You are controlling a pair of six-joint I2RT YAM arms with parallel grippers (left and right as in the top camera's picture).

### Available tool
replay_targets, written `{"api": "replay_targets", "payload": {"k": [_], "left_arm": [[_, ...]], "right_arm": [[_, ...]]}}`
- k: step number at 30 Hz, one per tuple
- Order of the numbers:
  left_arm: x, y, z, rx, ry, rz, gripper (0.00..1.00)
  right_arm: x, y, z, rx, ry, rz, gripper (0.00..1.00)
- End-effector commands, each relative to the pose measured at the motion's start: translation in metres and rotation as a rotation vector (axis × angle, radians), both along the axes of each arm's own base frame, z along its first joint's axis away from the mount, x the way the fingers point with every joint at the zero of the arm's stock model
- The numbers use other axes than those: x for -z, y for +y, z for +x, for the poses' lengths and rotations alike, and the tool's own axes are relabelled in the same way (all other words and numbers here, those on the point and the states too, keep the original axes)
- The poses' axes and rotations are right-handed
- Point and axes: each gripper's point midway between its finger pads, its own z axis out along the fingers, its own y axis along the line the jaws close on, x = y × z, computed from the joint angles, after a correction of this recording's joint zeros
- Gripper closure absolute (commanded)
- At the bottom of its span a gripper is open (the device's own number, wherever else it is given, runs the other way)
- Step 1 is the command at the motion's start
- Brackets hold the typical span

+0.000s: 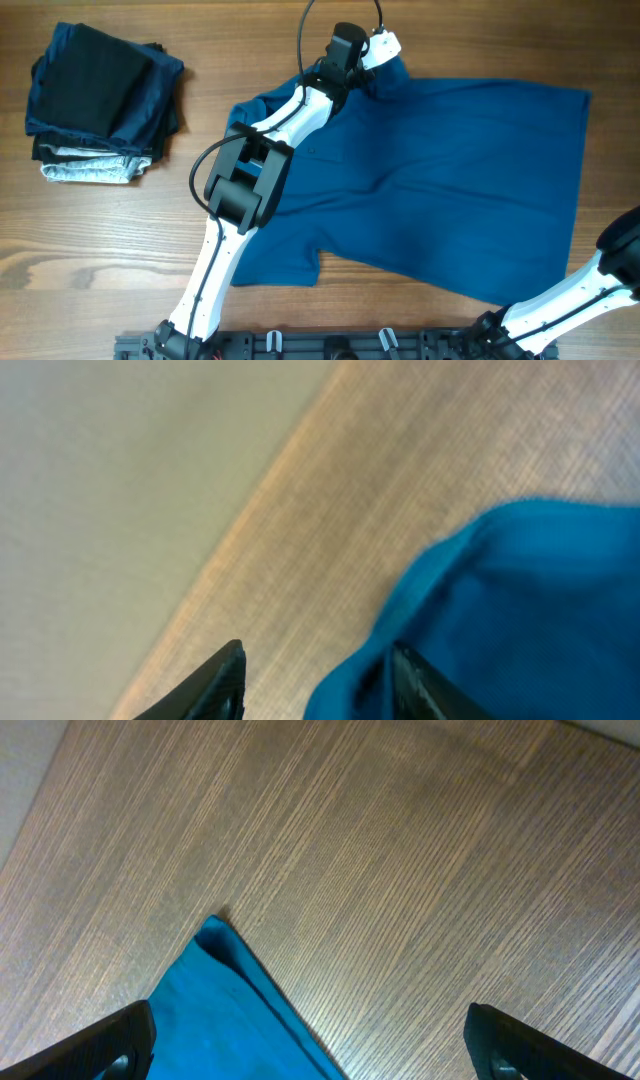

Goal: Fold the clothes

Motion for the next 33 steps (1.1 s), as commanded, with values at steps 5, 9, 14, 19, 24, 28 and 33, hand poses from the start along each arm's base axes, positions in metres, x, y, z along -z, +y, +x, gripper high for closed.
{"api": "replay_targets", "payload": {"k": [5,9,14,19,24,28,33], "left_arm": [[-0.003,0.004,0.01,-0.039,-0.012,-0.073,0.64],[-0.003,0.023,0.02,-0.096,0.052,-0.195,0.64],[-0.009,0.059,0.04,-0.23,0.092,-0.329,0.62],[-0.06,0.075,0.053,-0.368,0.18,-0.541,0.6],[-0.18,0.051,0.025,-0.173,0.365,-0.771,0.65],[-0.18,0.052,0.006,-0.173,0.544,-0.821,0.67],[-0.1,0.039,-0.022,-0.317,0.732,-0.671,0.96]], "right_arm": [[-0.004,0.0,0.004,-0.012,-0.014,-0.004,0.0],[-0.004,0.0,0.004,-0.012,-0.014,-0.004,0.0],[-0.004,0.0,0.004,-0.012,-0.014,-0.004,0.0],[-0.004,0.0,0.004,-0.012,-0.014,-0.004,0.0],[-0.004,0.0,0.004,-0.012,-0.014,-0.004,0.0],[-0.004,0.0,0.004,-0.012,-0.014,-0.004,0.01],[-0.004,0.0,0.004,-0.012,-0.014,-0.004,0.0]]}}
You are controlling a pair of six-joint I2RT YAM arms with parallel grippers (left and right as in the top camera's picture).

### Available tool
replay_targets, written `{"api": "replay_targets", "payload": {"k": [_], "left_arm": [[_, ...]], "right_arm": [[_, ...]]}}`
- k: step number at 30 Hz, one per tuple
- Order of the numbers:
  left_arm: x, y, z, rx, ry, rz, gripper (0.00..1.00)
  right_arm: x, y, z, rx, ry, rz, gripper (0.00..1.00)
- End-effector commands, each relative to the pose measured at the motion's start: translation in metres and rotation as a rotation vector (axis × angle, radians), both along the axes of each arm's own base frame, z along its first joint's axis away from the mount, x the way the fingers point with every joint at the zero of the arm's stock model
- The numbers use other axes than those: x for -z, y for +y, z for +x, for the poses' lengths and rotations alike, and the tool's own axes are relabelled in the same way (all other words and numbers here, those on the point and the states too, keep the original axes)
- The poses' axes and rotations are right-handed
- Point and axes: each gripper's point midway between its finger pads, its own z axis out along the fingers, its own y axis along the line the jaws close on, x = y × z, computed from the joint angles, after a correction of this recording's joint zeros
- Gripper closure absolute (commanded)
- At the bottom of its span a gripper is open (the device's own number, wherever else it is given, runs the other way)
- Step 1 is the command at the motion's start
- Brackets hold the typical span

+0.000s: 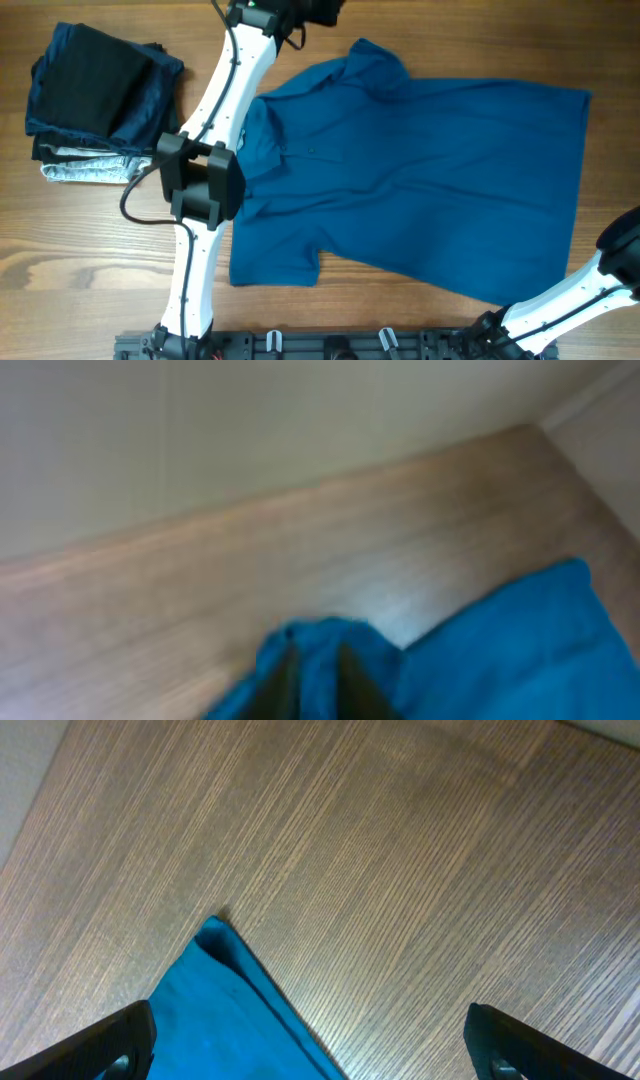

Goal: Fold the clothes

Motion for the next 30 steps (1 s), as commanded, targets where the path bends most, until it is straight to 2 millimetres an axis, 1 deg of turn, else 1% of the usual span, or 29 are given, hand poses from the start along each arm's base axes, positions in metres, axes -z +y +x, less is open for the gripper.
{"api": "replay_targets", "payload": {"k": [1,3,5,6,9,12,13,15,16,19,20,21,24,25,27,30], "left_arm": [[0.049,-0.019,-0.016,-0.006,0.108,0.076,0.96],[0.073,-0.027,-0.024,-0.019,0.145,0.138,0.96],[0.09,-0.039,-0.031,-0.004,0.164,0.161,0.96],[0.096,-0.042,-0.032,-0.003,0.17,0.172,0.96],[0.128,-0.037,-0.03,-0.071,0.198,0.236,0.96],[0.156,-0.035,-0.029,-0.073,0.228,0.252,0.96],[0.159,-0.035,-0.028,-0.073,0.227,0.252,0.95],[0.17,-0.038,-0.023,-0.074,0.216,0.246,0.94],[0.171,-0.039,-0.021,-0.074,0.207,0.241,0.93],[0.188,-0.041,-0.015,-0.076,0.193,0.234,0.91],[0.19,-0.041,-0.012,-0.081,0.184,0.233,0.9],[0.197,-0.038,-0.007,-0.097,0.173,0.24,0.91],[0.208,-0.024,0.012,-0.161,0.119,0.256,0.9],[0.21,-0.013,0.024,-0.194,0.09,0.25,0.89],[0.204,0.001,0.04,-0.228,0.051,0.23,0.89],[0.187,0.029,0.068,-0.289,-0.026,0.183,0.88]], "right_arm": [[-0.004,0.0,0.004,-0.012,-0.015,-0.004,0.0],[-0.004,0.0,0.004,-0.012,-0.015,-0.004,0.0],[-0.004,0.0,0.004,-0.012,-0.014,-0.004,0.0],[-0.004,0.0,0.003,-0.012,-0.014,-0.004,0.0],[-0.004,-0.001,0.003,-0.012,-0.014,-0.004,0.0],[-0.004,0.0,0.004,-0.013,-0.014,-0.004,0.0],[-0.004,0.0,0.004,-0.013,-0.014,-0.004,0.0],[-0.004,0.0,0.004,-0.013,-0.015,-0.004,0.0],[-0.004,0.0,0.004,-0.013,-0.014,-0.004,0.0],[-0.004,0.0,0.004,-0.014,-0.015,-0.004,0.0],[-0.004,0.0,0.004,-0.014,-0.015,-0.004,0.0],[-0.004,0.0,0.004,-0.014,-0.015,-0.004,0.0],[-0.004,0.0,0.004,-0.014,-0.015,-0.004,0.0],[-0.004,0.0,0.004,-0.014,-0.015,-0.004,0.0],[-0.004,0.0,0.004,-0.014,-0.015,-0.004,0.0],[-0.004,0.0,0.004,-0.014,-0.014,-0.004,0.0]]}}
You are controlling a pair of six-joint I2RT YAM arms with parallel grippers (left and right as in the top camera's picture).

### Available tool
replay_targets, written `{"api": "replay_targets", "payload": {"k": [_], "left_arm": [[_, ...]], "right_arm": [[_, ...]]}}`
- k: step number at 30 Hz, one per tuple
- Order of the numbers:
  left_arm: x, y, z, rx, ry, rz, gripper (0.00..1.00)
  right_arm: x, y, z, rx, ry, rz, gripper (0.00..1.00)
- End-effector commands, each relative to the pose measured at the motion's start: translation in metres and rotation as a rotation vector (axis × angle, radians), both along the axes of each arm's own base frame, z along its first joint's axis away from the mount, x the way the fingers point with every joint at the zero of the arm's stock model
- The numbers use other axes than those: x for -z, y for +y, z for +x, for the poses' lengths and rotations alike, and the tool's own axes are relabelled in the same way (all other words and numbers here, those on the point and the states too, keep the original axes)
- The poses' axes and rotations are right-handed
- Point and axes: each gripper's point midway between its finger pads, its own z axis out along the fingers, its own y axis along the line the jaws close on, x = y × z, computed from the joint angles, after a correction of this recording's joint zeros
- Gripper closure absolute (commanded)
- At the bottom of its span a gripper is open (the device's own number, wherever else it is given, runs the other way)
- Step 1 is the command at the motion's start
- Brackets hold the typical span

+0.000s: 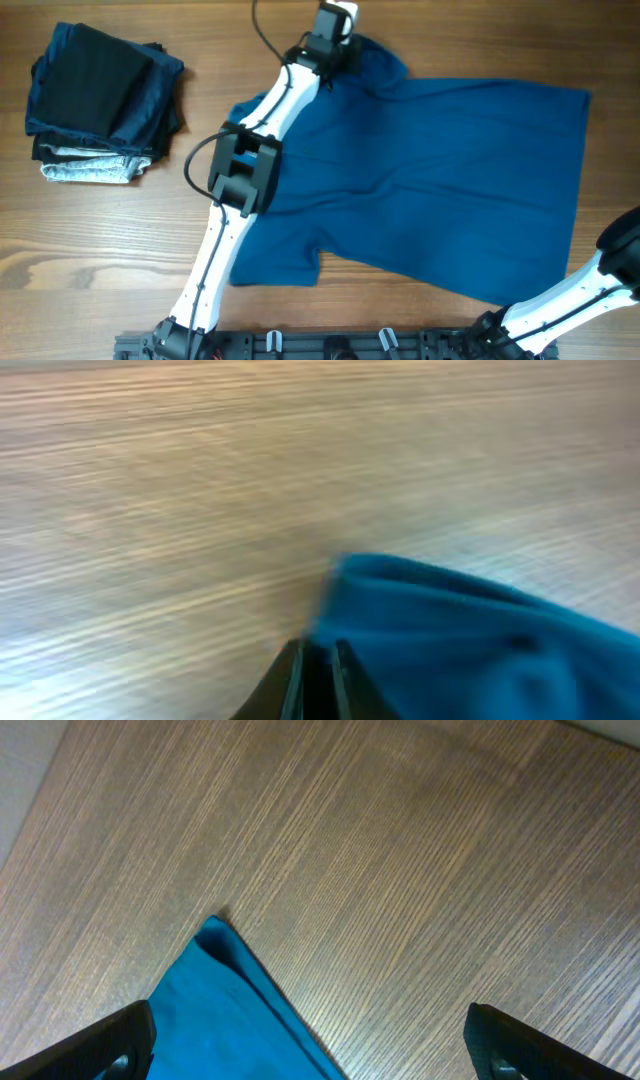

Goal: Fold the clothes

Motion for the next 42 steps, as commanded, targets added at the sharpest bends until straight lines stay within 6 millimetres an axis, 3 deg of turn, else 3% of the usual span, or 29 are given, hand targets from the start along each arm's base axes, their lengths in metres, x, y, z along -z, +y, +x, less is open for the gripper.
{"api": "replay_targets", "payload": {"k": [1,5,8,11,13,15,19,20,24,28,32,37,42], "left_arm": [[0.003,0.063,0.037,-0.125,-0.06,-0.002,0.88],[-0.012,0.1,0.058,-0.16,-0.118,-0.015,0.89],[-0.052,0.117,0.06,-0.164,-0.133,0.011,0.9],[-0.121,0.119,0.032,-0.155,-0.079,0.027,0.91],[-0.134,0.115,0.004,-0.136,0.008,0.057,0.92],[-0.122,0.107,-0.032,-0.078,0.141,0.113,0.93],[-0.063,0.103,-0.095,-0.029,0.427,0.218,0.95],[-0.045,0.095,-0.105,-0.001,0.483,0.212,0.95],[-0.016,0.074,-0.124,0.061,0.56,0.191,0.94],[-0.012,0.055,-0.131,0.096,0.553,0.2,0.94],[-0.009,0.048,-0.131,0.102,0.546,0.2,0.92],[0.02,0.059,-0.125,0.069,0.565,0.227,0.92],[0.019,0.084,-0.097,-0.02,0.472,0.295,0.92]], "right_arm": [[-0.004,0.0,0.004,-0.014,-0.015,-0.004,0.0],[-0.004,0.001,0.004,-0.014,-0.014,-0.004,0.0],[-0.004,0.001,0.004,-0.014,-0.014,-0.004,0.0],[-0.004,0.001,0.004,-0.014,-0.014,-0.004,0.0],[-0.004,0.001,0.004,-0.014,-0.014,-0.004,0.0],[-0.004,0.001,0.004,-0.014,-0.014,-0.004,0.0],[-0.004,0.001,0.004,-0.014,-0.014,-0.004,0.0],[-0.004,0.001,0.004,-0.014,-0.014,-0.004,0.0],[-0.004,0.001,0.004,-0.014,-0.014,-0.004,0.0],[-0.004,0.001,0.004,-0.014,-0.014,-0.004,0.0],[-0.004,0.001,0.004,-0.014,-0.014,-0.004,0.0],[-0.004,0.001,0.004,-0.014,-0.014,-0.004,0.0],[-0.004,0.001,0.004,-0.014,-0.014,-0.004,0.0]]}}
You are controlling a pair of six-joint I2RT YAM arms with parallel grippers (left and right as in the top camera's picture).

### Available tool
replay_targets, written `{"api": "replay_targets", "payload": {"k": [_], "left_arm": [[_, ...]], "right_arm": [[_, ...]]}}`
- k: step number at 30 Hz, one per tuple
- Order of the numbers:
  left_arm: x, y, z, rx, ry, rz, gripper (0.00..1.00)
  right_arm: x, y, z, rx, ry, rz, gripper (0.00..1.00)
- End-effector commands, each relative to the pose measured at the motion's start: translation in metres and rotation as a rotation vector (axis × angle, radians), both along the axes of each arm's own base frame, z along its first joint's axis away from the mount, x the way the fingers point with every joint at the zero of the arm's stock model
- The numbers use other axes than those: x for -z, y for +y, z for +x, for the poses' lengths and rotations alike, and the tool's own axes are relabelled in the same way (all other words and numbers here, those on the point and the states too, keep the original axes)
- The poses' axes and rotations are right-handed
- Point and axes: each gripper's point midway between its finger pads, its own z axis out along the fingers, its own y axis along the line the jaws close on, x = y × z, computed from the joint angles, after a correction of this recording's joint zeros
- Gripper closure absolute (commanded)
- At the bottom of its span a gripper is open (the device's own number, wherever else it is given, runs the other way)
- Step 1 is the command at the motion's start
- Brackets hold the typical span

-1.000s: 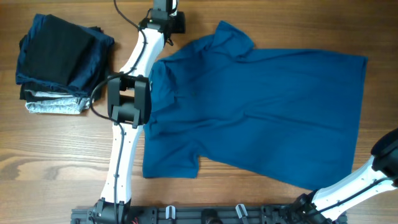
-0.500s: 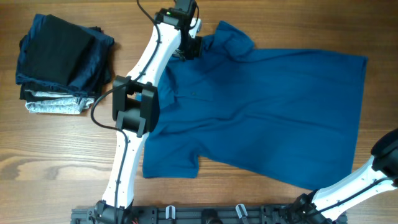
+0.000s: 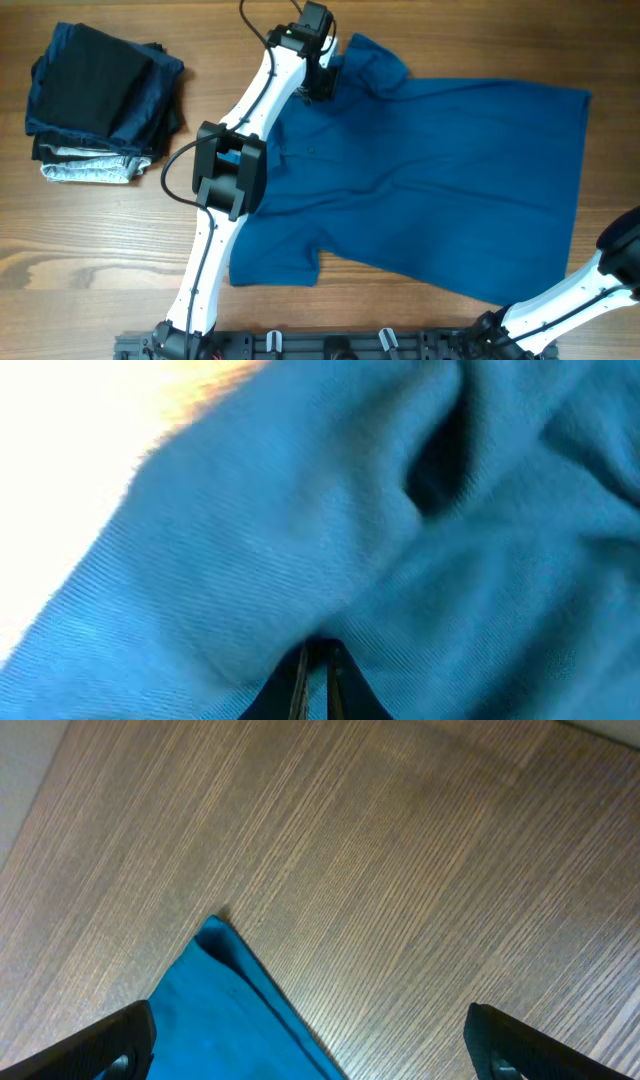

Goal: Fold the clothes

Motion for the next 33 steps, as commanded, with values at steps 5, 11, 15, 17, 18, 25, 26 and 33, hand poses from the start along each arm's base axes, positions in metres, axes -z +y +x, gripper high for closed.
{"api": "replay_targets", "payload": {"k": [5,11,15,17,18,25,26,33], "left_arm": [[0.008,0.05,0.032,-0.1,-0.066,0.058,0.92],[-0.008,0.082,0.078,-0.228,-0.205,-0.001,0.87],[-0.021,0.095,0.103,-0.286,-0.293,-0.044,0.83],[-0.031,0.097,0.109,-0.284,-0.327,-0.051,0.87],[-0.045,0.099,0.113,-0.29,-0.355,-0.055,0.89],[-0.157,0.06,0.065,-0.248,-0.34,-0.16,0.89],[-0.153,0.047,0.055,-0.214,-0.294,-0.19,0.9],[-0.15,-0.044,0.029,-0.03,-0.259,-0.329,0.95]], "right_arm": [[-0.004,0.001,0.004,-0.014,-0.014,-0.003,0.0],[-0.004,0.001,0.004,-0.014,-0.014,-0.004,0.0],[-0.004,0.001,0.004,-0.014,-0.014,-0.004,0.0],[-0.004,0.001,0.004,-0.014,-0.014,-0.004,0.0],[-0.004,0.001,0.004,-0.014,-0.014,-0.004,0.0],[-0.004,0.001,0.004,-0.014,-0.014,-0.004,0.0],[-0.004,0.001,0.004,-0.014,-0.014,-0.004,0.0],[-0.004,0.001,0.004,-0.014,-0.014,-0.004,0.0]]}}
